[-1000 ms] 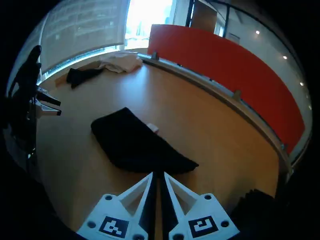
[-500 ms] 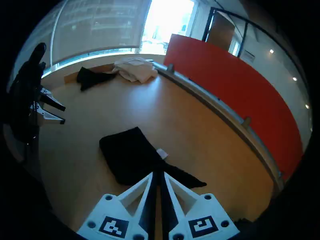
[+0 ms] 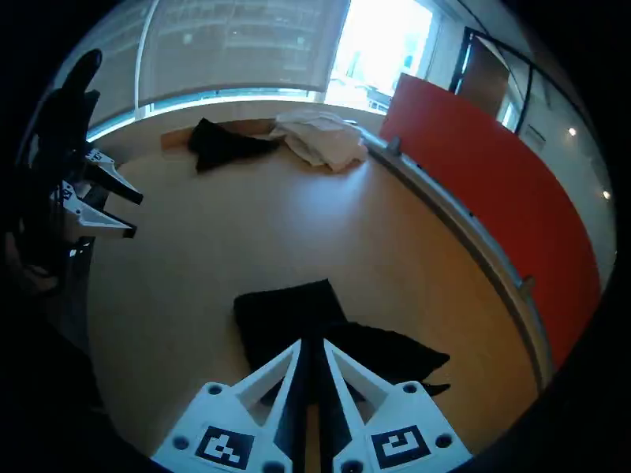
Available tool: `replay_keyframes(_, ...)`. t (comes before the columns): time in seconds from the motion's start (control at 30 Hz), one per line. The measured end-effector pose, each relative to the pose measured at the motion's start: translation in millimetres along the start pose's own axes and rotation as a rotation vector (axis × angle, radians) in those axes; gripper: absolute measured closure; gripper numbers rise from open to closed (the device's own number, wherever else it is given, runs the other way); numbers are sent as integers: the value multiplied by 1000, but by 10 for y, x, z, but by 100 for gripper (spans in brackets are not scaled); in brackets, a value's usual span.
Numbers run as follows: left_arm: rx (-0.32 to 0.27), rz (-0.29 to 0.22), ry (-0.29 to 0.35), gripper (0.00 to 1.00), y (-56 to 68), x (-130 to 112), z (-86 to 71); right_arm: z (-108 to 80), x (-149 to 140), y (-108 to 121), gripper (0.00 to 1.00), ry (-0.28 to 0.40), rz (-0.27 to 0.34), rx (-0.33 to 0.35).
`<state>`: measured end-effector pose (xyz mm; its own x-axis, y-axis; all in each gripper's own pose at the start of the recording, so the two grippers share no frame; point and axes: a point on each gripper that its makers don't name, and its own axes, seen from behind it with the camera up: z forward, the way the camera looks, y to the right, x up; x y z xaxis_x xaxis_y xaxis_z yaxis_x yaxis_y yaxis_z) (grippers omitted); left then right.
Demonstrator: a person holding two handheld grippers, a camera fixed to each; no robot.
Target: Fold towel
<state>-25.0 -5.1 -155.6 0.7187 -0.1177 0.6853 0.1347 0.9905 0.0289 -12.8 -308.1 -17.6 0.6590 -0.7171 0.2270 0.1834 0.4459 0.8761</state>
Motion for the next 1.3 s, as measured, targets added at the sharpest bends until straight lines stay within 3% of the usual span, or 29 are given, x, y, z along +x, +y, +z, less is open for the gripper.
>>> replay_keyframes(0.27, 22, -33, -2, 7, -108, -97, -88, 454, 84, -363, 95, -40, -71, 95)
replay_keyframes(0.47, 30, -63, -14, 7, -136, -202, -98, 826, -48, -600, 95, -88, -48, 159)
replay_keyframes(0.73, 28, -69, -19, 7, -137, -225, -80, 906, -86, -664, 92, -102, -55, 174)
replay_keyframes(0.8, 27, -69, -20, 7, -135, -225, -75, 904, -84, -655, 87, -102, -56, 170)
replay_keyframes(1.07, 24, -73, -24, 7, -125, -229, -56, 840, -78, -575, 38, -90, -23, 145)
replay_keyframes(1.3, 20, -72, -26, 7, -106, -227, -40, 760, -213, -515, 36, -95, 19, 117)
